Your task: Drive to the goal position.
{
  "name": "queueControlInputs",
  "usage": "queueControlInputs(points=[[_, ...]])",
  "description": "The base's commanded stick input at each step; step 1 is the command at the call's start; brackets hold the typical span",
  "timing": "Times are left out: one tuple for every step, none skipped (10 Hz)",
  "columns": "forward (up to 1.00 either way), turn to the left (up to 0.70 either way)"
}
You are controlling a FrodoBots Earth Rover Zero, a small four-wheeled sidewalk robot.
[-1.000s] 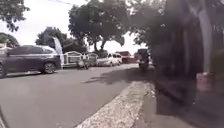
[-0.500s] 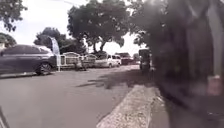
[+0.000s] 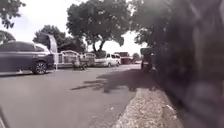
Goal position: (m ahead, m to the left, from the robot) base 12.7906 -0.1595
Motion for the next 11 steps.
queueControlInputs(points=[[0.70,0.01],[0.70,0.01],[0.70,0.01],[0.70,0.01],[0.70,0.01],[0.70,0.01],[0.70,0.01],[0.70,0.01],[0.70,0.01],[0.70,0.01],[0.70,0.01]])
